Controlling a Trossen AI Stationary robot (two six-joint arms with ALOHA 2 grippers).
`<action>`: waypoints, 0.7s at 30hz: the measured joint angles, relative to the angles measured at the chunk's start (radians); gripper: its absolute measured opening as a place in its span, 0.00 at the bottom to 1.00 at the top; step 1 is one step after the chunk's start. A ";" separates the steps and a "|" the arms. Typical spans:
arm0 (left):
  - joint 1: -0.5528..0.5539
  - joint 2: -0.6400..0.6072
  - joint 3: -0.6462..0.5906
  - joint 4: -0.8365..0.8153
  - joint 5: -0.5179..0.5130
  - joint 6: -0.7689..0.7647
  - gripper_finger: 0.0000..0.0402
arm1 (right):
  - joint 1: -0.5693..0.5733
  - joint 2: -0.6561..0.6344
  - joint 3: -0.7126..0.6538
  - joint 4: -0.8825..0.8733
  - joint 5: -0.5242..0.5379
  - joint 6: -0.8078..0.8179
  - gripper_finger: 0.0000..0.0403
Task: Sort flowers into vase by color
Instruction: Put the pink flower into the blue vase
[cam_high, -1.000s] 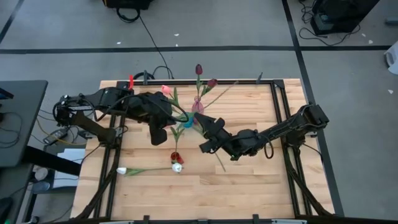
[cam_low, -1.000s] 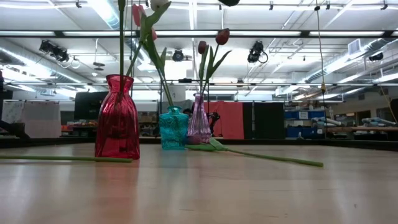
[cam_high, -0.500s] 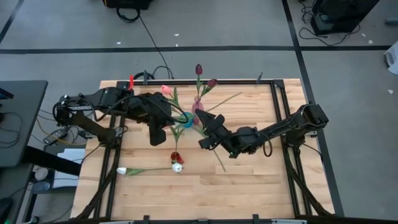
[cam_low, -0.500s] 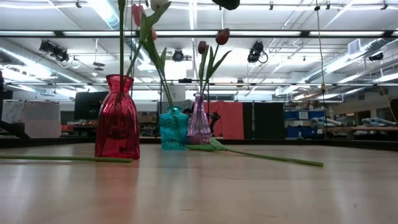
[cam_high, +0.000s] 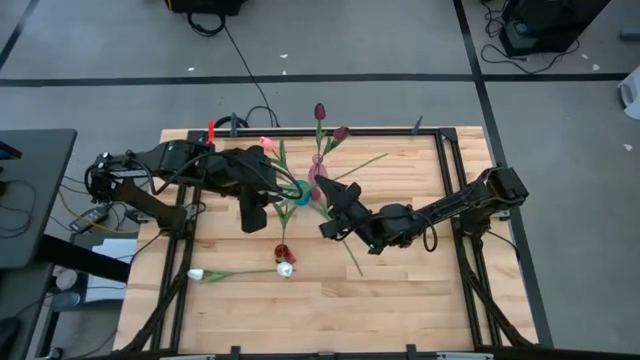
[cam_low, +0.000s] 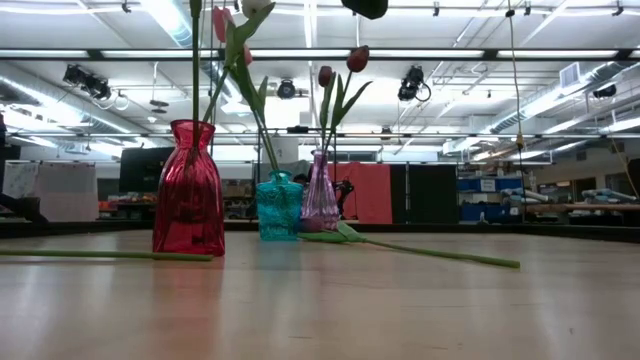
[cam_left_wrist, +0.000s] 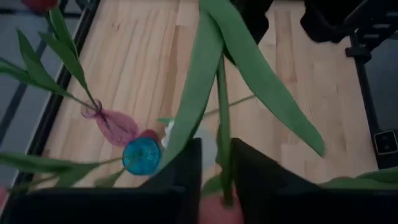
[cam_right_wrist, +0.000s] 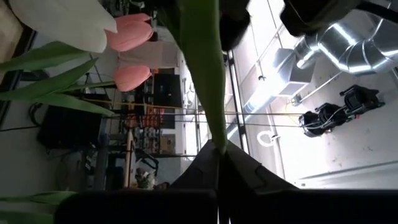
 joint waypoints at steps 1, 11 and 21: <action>0.000 0.000 0.000 0.008 -0.005 0.009 0.27 | 0.003 0.000 0.000 -0.008 0.000 0.001 0.03; -0.022 -0.080 -0.004 0.096 -0.041 0.164 0.52 | 0.033 0.000 0.000 -0.049 0.002 0.080 0.03; -0.126 -0.311 -0.166 0.345 -0.109 0.244 0.52 | 0.034 0.000 0.000 -0.152 0.015 0.423 0.03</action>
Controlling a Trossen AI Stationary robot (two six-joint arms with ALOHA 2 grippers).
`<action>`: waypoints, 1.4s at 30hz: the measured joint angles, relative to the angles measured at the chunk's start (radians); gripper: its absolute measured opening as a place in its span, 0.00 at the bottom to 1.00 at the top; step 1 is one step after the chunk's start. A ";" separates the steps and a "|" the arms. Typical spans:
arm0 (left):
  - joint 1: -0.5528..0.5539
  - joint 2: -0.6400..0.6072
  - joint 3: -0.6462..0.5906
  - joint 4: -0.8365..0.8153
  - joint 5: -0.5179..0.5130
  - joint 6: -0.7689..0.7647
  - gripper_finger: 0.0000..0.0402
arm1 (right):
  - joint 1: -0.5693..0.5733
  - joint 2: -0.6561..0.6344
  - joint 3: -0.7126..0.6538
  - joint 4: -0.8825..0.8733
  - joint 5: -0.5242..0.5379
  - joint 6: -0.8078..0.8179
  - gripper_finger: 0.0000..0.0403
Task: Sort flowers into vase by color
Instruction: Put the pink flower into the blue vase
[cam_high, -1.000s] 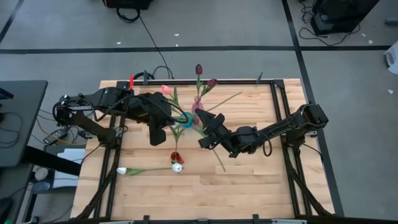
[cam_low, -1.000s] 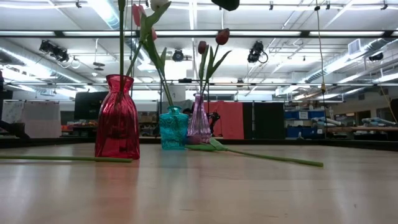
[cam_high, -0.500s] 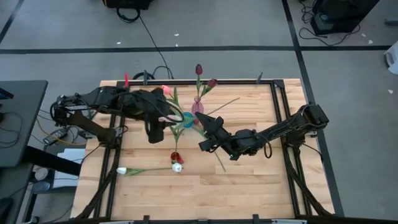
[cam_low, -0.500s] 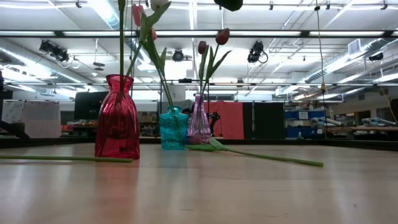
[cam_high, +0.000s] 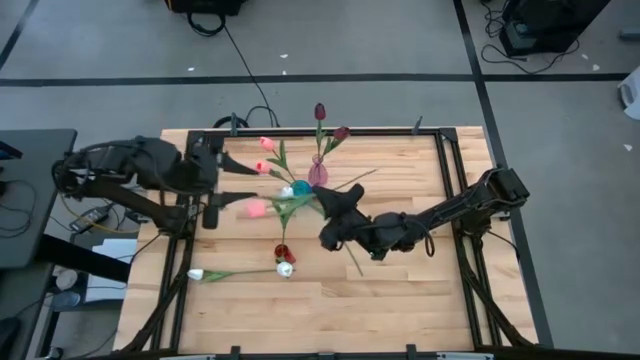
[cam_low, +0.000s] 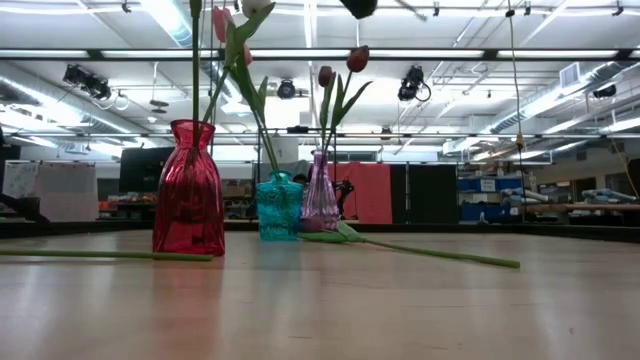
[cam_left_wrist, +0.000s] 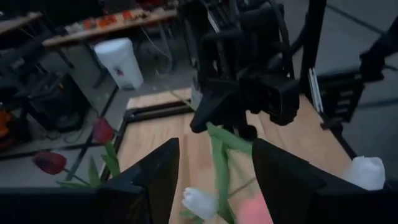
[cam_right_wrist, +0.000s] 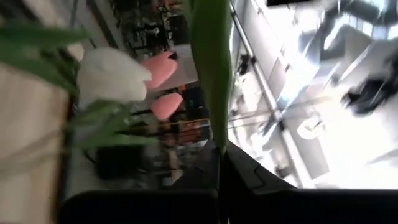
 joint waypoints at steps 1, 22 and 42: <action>-0.005 -0.024 -0.032 0.021 -0.006 0.000 0.52 | -0.001 -0.002 0.000 -0.001 -0.008 0.067 0.03; -0.019 -0.279 -0.697 0.455 -0.021 -0.084 0.52 | -0.278 -0.193 -0.060 -0.440 -0.800 1.500 0.03; -0.066 -0.394 -1.138 0.889 -0.026 -0.197 0.52 | -0.318 0.222 -0.276 0.606 -0.715 1.358 0.02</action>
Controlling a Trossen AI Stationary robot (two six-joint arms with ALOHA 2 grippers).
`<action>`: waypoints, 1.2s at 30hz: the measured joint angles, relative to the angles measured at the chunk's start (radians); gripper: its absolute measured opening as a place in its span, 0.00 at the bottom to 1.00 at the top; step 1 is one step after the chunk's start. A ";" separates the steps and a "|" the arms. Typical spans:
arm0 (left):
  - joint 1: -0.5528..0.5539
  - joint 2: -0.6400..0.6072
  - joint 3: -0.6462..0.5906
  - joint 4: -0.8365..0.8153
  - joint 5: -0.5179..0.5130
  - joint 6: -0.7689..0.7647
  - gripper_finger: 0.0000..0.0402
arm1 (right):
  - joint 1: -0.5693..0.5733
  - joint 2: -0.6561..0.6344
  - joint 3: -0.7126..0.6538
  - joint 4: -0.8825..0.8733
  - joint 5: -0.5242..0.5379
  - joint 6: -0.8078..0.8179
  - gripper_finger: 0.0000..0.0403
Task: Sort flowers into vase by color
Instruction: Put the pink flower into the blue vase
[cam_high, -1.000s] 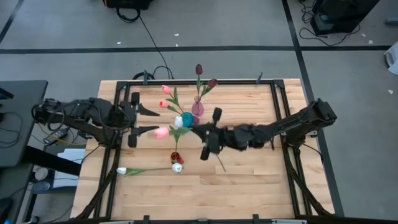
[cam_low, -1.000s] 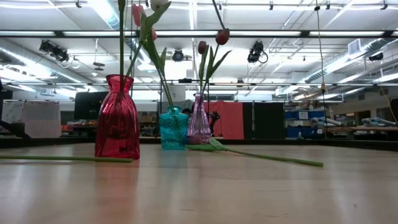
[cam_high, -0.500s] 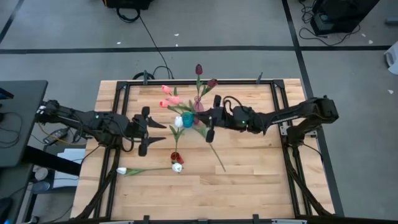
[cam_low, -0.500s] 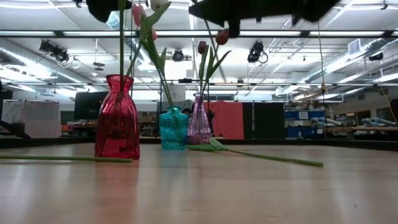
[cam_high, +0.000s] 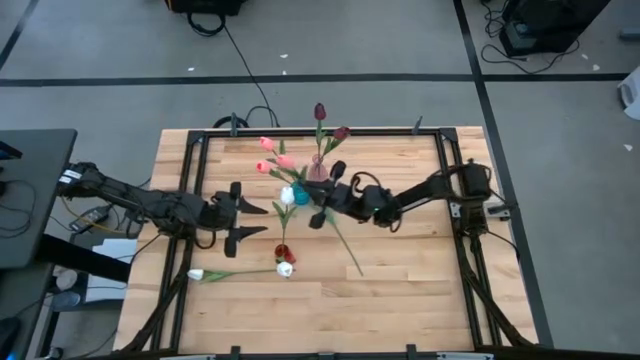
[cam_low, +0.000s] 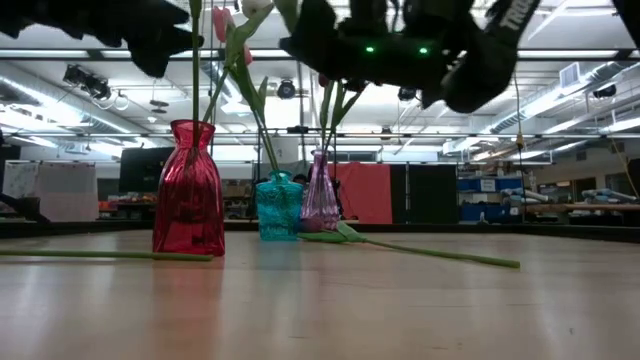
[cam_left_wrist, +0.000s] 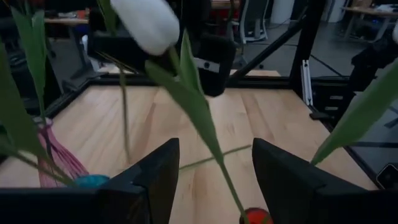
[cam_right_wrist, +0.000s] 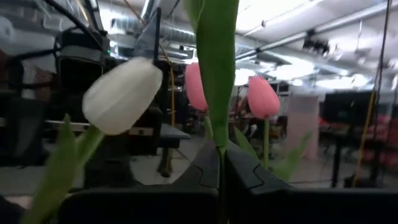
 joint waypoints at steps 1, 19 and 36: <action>0.000 -0.002 -0.009 0.001 0.000 -0.015 0.52 | -0.001 0.021 0.028 0.001 0.002 -0.030 0.02; -0.018 -0.002 -0.204 0.131 -0.019 -0.164 0.52 | -0.078 0.162 0.218 -0.053 -0.066 -0.136 0.02; -0.046 0.165 -0.215 -0.057 0.233 -0.516 0.52 | 0.010 0.105 0.217 -0.498 0.180 -0.094 0.23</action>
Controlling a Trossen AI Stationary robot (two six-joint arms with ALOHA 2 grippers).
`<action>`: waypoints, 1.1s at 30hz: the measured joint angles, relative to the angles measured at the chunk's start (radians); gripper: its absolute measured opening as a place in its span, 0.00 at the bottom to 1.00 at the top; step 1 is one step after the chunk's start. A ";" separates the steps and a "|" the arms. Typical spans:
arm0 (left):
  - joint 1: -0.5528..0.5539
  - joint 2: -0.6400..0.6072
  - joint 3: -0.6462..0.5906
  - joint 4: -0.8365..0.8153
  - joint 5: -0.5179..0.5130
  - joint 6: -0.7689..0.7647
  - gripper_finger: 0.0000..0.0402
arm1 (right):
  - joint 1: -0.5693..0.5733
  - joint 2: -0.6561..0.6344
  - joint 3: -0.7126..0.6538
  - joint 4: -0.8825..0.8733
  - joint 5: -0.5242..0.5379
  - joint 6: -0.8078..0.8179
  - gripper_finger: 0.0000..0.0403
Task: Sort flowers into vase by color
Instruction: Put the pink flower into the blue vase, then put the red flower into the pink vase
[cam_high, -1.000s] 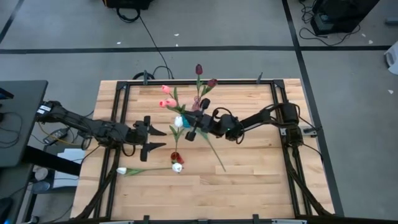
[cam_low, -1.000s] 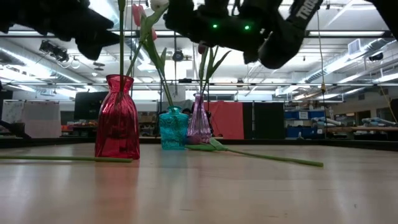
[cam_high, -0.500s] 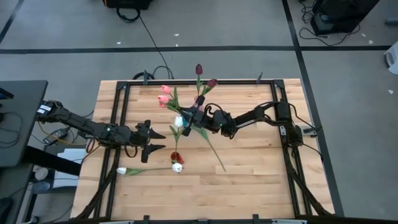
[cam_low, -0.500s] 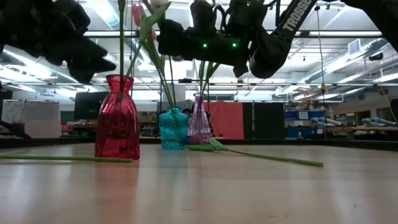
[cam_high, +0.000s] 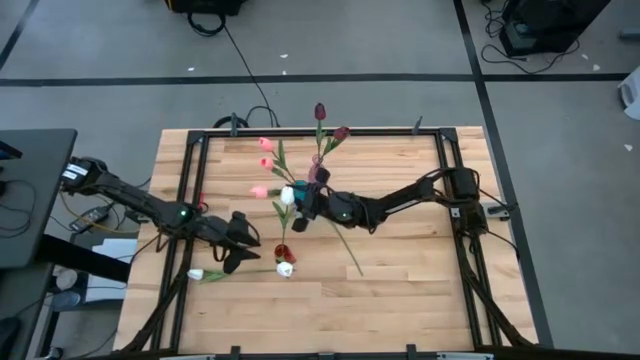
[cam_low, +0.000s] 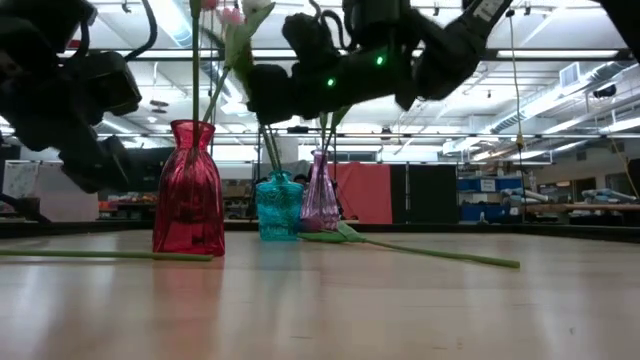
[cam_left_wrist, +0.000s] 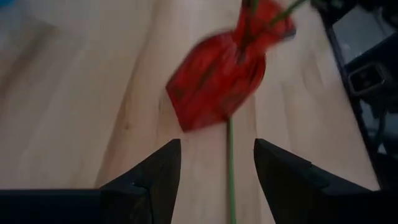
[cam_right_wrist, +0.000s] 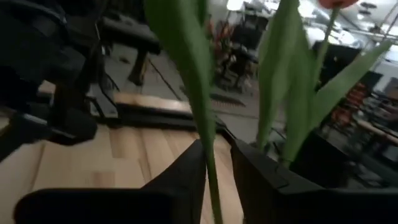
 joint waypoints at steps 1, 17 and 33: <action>-0.007 0.010 0.000 -0.004 0.001 -0.003 0.52 | 0.008 -0.015 0.000 -0.035 0.023 0.001 0.23; -0.018 0.031 0.000 0.021 -0.057 0.027 0.52 | 0.060 -0.222 0.000 -0.982 -0.205 0.758 0.23; -0.015 0.031 0.002 0.013 -0.145 0.036 0.52 | 0.107 -0.135 0.001 -1.216 -0.216 1.092 0.23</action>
